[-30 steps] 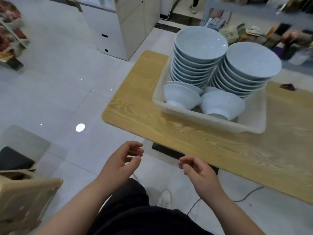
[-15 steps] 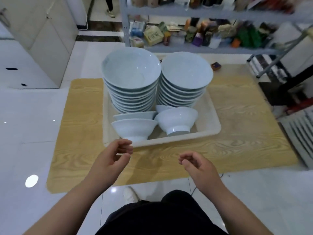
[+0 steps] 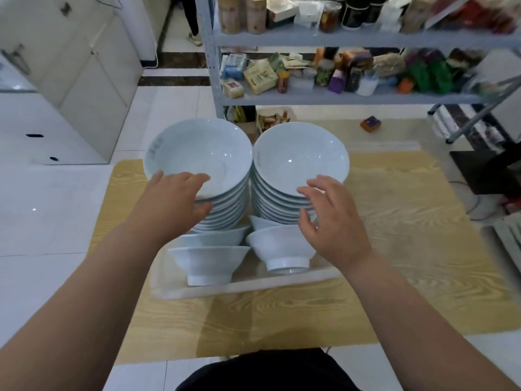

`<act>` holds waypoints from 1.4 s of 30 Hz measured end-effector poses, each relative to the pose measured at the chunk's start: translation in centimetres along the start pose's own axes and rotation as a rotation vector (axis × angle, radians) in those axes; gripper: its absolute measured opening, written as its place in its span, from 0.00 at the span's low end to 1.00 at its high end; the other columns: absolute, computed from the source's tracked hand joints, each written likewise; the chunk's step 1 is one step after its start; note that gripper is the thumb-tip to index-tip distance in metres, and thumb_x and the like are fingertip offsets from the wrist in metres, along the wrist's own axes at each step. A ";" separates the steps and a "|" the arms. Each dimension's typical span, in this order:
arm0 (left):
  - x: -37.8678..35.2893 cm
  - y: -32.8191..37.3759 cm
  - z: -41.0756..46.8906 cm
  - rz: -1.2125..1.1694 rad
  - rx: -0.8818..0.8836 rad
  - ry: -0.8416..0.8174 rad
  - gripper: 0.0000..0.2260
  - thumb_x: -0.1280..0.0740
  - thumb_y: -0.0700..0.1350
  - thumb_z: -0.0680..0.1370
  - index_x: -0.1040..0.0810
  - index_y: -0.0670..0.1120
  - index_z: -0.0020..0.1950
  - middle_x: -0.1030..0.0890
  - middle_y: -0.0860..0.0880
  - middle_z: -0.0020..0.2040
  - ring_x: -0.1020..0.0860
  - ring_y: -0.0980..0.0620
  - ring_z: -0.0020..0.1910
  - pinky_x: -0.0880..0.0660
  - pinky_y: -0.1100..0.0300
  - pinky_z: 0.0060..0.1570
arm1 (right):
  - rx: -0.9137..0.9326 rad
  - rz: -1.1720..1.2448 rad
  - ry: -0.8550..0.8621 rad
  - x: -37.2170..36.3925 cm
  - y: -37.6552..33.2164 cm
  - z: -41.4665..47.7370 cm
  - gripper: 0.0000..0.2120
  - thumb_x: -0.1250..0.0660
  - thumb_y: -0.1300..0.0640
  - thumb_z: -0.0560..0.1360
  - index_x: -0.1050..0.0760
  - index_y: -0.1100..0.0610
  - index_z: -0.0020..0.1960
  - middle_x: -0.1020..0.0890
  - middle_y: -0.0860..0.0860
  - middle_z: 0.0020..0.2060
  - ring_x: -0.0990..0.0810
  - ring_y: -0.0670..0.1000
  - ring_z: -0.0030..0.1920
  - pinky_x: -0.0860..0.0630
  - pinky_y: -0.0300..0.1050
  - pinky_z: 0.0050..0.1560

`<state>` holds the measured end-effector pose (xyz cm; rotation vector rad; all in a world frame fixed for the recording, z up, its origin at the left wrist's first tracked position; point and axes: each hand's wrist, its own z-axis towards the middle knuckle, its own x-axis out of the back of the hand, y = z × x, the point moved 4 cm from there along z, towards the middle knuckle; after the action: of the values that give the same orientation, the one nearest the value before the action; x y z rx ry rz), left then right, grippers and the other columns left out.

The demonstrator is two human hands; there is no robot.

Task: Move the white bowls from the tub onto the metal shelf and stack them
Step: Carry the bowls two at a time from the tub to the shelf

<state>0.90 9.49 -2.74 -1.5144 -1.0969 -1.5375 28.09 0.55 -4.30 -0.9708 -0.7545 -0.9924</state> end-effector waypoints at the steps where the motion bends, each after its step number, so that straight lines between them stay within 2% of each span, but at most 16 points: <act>1: -0.3 -0.2 0.5 0.029 0.037 -0.073 0.20 0.35 0.56 0.77 0.26 0.52 0.68 0.21 0.48 0.63 0.24 0.43 0.61 0.33 0.48 0.65 | 0.027 -0.062 -0.076 -0.6 0.6 1.2 0.19 0.33 0.58 0.75 0.25 0.59 0.65 0.24 0.57 0.63 0.30 0.58 0.70 0.35 0.57 0.71; 4: -0.7 -0.4 1.5 0.114 0.038 -0.133 0.10 0.38 0.55 0.78 0.21 0.54 0.54 0.18 0.51 0.53 0.21 0.47 0.51 0.30 0.52 0.57 | 0.061 -0.209 -0.408 -2.4 2.2 3.7 0.20 0.40 0.53 0.79 0.30 0.54 0.70 0.24 0.53 0.66 0.32 0.57 0.71 0.43 0.60 0.74; 5: -0.8 -0.4 1.5 0.124 0.033 -0.151 0.08 0.39 0.54 0.78 0.22 0.54 0.52 0.18 0.52 0.50 0.21 0.48 0.49 0.29 0.53 0.55 | 0.068 -0.220 -0.489 -2.7 2.5 4.2 0.19 0.43 0.52 0.80 0.30 0.52 0.69 0.22 0.52 0.63 0.28 0.55 0.68 0.43 0.57 0.74; 7: -0.9 -0.4 1.4 0.083 0.042 -0.181 0.07 0.39 0.50 0.80 0.23 0.54 0.54 0.19 0.52 0.49 0.22 0.48 0.48 0.26 0.53 0.50 | 0.127 -0.219 -0.527 -3.0 2.6 4.7 0.15 0.45 0.52 0.81 0.27 0.51 0.64 0.18 0.50 0.56 0.22 0.55 0.57 0.34 0.52 0.67; 9: -0.6 -0.4 1.0 0.061 0.052 -0.177 0.10 0.39 0.46 0.80 0.24 0.55 0.59 0.21 0.53 0.52 0.22 0.48 0.50 0.25 0.52 0.48 | 0.170 -0.199 -0.501 -2.8 2.8 5.0 0.11 0.44 0.50 0.82 0.25 0.51 0.58 0.17 0.50 0.50 0.20 0.56 0.49 0.26 0.51 0.52; 11: -0.3 -0.4 0.7 0.080 0.049 -0.151 0.16 0.40 0.40 0.79 0.25 0.57 0.62 0.22 0.54 0.53 0.23 0.49 0.51 0.25 0.53 0.45 | 0.162 -0.156 -0.473 -2.4 3.2 5.2 0.08 0.41 0.50 0.81 0.24 0.50 0.54 0.16 0.50 0.46 0.20 0.56 0.46 0.25 0.49 0.43; 14: 0.4 0.2 0.3 0.123 0.054 -0.058 0.21 0.40 0.34 0.76 0.25 0.58 0.60 0.24 0.55 0.48 0.24 0.49 0.46 0.28 0.56 0.35 | 0.184 -0.136 -0.404 -1.5 3.8 5.5 0.07 0.37 0.59 0.77 0.22 0.51 0.51 0.17 0.51 0.40 0.20 0.57 0.41 0.28 0.48 0.37; 16: 1.1 0.6 0.2 0.168 0.057 0.053 0.21 0.39 0.32 0.73 0.22 0.55 0.58 0.24 0.53 0.43 0.24 0.47 0.40 0.32 0.57 0.32 | 0.216 -0.158 -0.305 -0.8 4.0 5.6 0.09 0.35 0.65 0.73 0.21 0.53 0.46 0.18 0.51 0.34 0.21 0.58 0.35 0.36 0.46 0.32; 17: 1.5 0.8 0.1 0.169 0.085 0.096 0.20 0.39 0.32 0.72 0.21 0.53 0.56 0.23 0.51 0.42 0.25 0.46 0.39 0.32 0.57 0.32 | 0.225 -0.145 -0.247 -0.3 4.0 5.6 0.08 0.33 0.66 0.71 0.21 0.54 0.44 0.19 0.52 0.32 0.22 0.58 0.33 0.39 0.45 0.31; 19: 2.6 1.4 -0.3 0.147 0.151 0.177 0.19 0.39 0.31 0.71 0.22 0.50 0.54 0.23 0.49 0.40 0.26 0.45 0.37 0.32 0.57 0.32 | 0.250 -0.064 -0.149 0.5 4.1 5.4 0.08 0.32 0.68 0.70 0.20 0.57 0.44 0.19 0.53 0.31 0.23 0.59 0.31 0.37 0.44 0.31; 21: 3.6 2.0 -1.4 0.155 0.179 0.256 0.19 0.38 0.29 0.70 0.22 0.48 0.53 0.22 0.48 0.40 0.26 0.43 0.37 0.33 0.56 0.31 | 0.279 0.022 -0.082 1.0 3.9 5.2 0.08 0.32 0.67 0.72 0.19 0.59 0.48 0.18 0.53 0.33 0.22 0.59 0.34 0.30 0.48 0.35; 25: 5.3 2.6 -6.1 0.221 0.245 0.398 0.17 0.34 0.29 0.71 0.21 0.47 0.52 0.19 0.47 0.39 0.25 0.40 0.37 0.38 0.57 0.36 | 0.381 0.106 0.031 2.5 1.8 5.1 0.08 0.34 0.63 0.76 0.19 0.60 0.53 0.17 0.54 0.37 0.21 0.59 0.39 0.28 0.49 0.44; 29: 6.0 2.1 -13.2 0.239 0.389 0.431 0.16 0.32 0.30 0.72 0.20 0.48 0.52 0.19 0.48 0.39 0.24 0.40 0.38 0.38 0.56 0.38 | 0.509 0.136 0.084 3.3 -2.8 4.9 0.11 0.37 0.62 0.76 0.19 0.60 0.55 0.17 0.54 0.38 0.21 0.57 0.41 0.28 0.49 0.47; 32: 5.3 1.0 -19.8 0.252 0.498 0.419 0.18 0.30 0.28 0.69 0.19 0.47 0.52 0.18 0.48 0.38 0.24 0.40 0.37 0.37 0.56 0.37 | 0.613 0.183 0.079 2.7 -7.7 3.6 0.13 0.37 0.66 0.73 0.18 0.60 0.54 0.18 0.54 0.37 0.22 0.57 0.40 0.28 0.49 0.46; 38: 3.2 -2.1 -36.7 0.250 0.809 0.415 0.20 0.29 0.28 0.67 0.19 0.48 0.52 0.17 0.49 0.40 0.24 0.41 0.38 0.39 0.58 0.38 | 0.833 0.286 -0.044 -0.9 -21.1 -1.5 0.10 0.32 0.67 0.71 0.20 0.58 0.50 0.21 0.52 0.33 0.23 0.58 0.37 0.29 0.50 0.42; 42: 1.9 -2.8 -49.1 0.279 0.983 0.306 0.22 0.28 0.28 0.61 0.19 0.48 0.49 0.21 0.50 0.34 0.26 0.42 0.33 0.37 0.58 0.31 | 0.991 0.354 -0.137 -3.4 -31.3 -6.8 0.12 0.30 0.69 0.69 0.20 0.56 0.49 0.23 0.50 0.31 0.26 0.57 0.34 0.38 0.45 0.40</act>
<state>-21.27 -34.26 1.12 -0.6828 -1.1378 -0.7777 -1.54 -11.51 -0.10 -0.2730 -0.9961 -0.1621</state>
